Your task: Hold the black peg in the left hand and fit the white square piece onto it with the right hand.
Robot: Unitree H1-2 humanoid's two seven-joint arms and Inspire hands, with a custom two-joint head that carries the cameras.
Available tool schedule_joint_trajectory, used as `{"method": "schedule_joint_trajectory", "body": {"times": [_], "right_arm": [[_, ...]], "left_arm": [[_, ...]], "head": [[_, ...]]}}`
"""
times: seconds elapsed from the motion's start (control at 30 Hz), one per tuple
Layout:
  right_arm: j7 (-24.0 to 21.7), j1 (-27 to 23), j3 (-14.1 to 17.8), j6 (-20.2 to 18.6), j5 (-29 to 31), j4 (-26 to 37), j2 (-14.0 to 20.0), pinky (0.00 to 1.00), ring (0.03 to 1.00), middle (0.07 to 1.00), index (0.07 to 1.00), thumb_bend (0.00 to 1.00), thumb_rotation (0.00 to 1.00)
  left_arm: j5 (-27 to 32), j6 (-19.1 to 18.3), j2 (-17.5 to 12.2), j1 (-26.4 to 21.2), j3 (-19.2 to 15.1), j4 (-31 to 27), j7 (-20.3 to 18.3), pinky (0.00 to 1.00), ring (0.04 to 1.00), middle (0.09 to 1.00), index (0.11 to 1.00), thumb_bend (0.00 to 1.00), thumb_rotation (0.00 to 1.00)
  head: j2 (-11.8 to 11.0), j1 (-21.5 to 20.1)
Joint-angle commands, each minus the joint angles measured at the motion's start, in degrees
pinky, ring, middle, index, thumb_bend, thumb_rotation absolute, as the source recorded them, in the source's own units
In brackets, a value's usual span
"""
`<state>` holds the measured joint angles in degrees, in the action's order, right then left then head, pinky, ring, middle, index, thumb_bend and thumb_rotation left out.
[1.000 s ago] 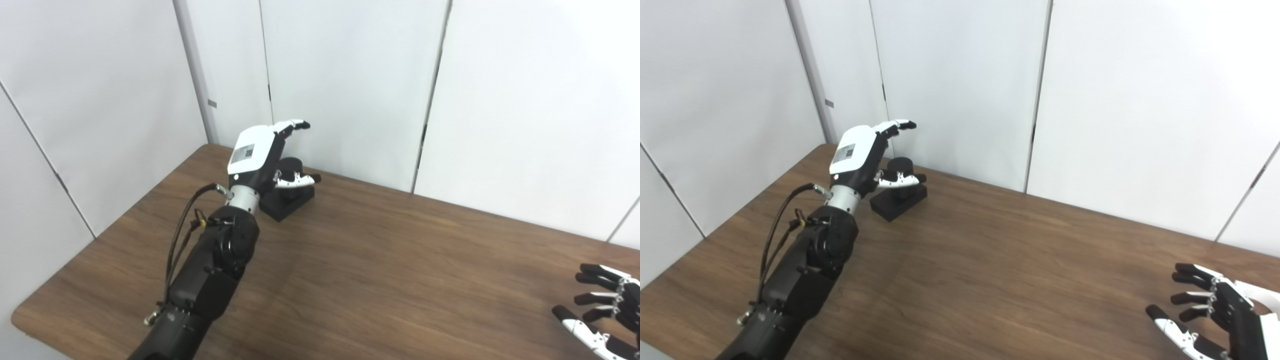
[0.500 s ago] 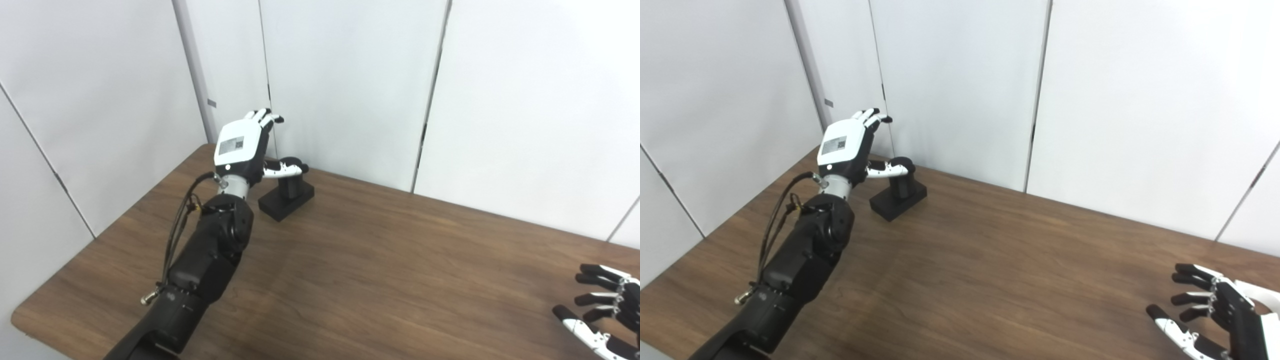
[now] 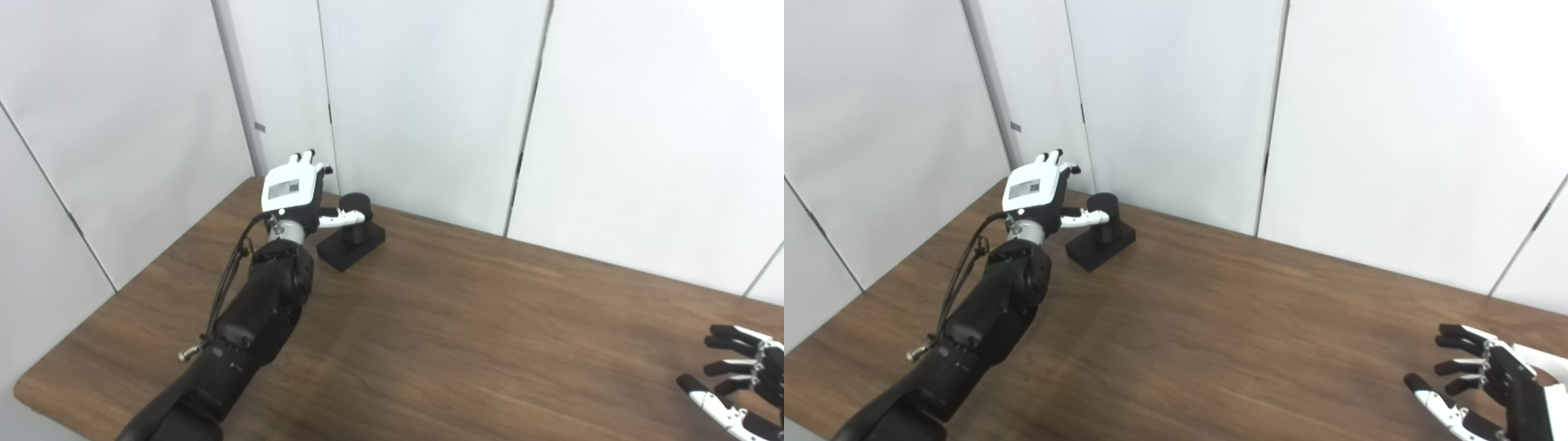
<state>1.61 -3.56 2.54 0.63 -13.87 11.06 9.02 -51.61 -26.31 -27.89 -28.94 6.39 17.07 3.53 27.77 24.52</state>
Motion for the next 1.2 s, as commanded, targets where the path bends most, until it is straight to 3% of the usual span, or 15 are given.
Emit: {"method": "schedule_joint_trajectory", "body": {"times": [0.0,0.27,0.43,0.57,0.7,0.9,1.17], "right_arm": [[0.3,-1.4,0.2,1.5,0.3,1.9,0.3,0.37,0.524,0.658,0.664,0.51,0.06],[0.1,-1.1,0.2,0.7,0.4,2.7,0.2,0.37,0.529,0.661,0.665,0.51,0.06],[0.2,-1.0,0.2,0.5,0.2,3.1,0.1,0.38,0.529,0.660,0.668,0.51,0.01],[0.0,-0.8,0.3,-0.3,0.5,4.0,0.1,0.38,0.535,0.666,0.674,0.50,0.00],[-0.2,-0.6,0.4,-0.5,1.2,4.6,0.2,0.39,0.546,0.673,0.682,0.50,0.00],[-0.1,-0.6,0.3,-0.7,0.6,5.0,0.4,0.40,0.542,0.673,0.682,0.50,0.00],[-0.3,-0.4,0.3,-1.8,0.7,6.2,0.5,0.41,0.552,0.679,0.688,0.50,0.00]], "left_arm": [[-0.9,-0.5,-2.4,-3.5,-0.2,-0.3,-0.1,0.84,1.000,1.000,0.821,1.00,0.76],[0.9,-0.1,-2.4,-3.6,0.2,2.1,-0.3,0.88,1.000,1.000,0.811,1.00,0.77],[1.9,-0.1,-2.0,-3.8,0.6,3.4,-1.1,0.92,1.000,1.000,0.768,1.00,0.75],[0.3,-0.6,-2.0,-4.5,1.5,4.2,-5.6,0.95,1.000,1.000,0.773,1.00,0.74],[1.1,-0.5,-1.8,-5.4,2.2,5.6,-6.4,0.96,1.000,1.000,0.790,1.00,0.69],[1.2,-0.4,-1.7,-6.4,3.6,8.0,-6.4,0.93,1.000,0.998,0.790,1.00,0.67],[2.5,-0.4,-1.6,-6.2,4.7,9.8,-6.9,0.97,1.000,1.000,0.783,1.00,0.61]], "head": [[0.1,-0.2],[0.5,-0.5],[0.7,-0.8],[0.8,-0.9],[1.0,-1.0],[1.3,-0.9],[1.7,-0.9]]}}
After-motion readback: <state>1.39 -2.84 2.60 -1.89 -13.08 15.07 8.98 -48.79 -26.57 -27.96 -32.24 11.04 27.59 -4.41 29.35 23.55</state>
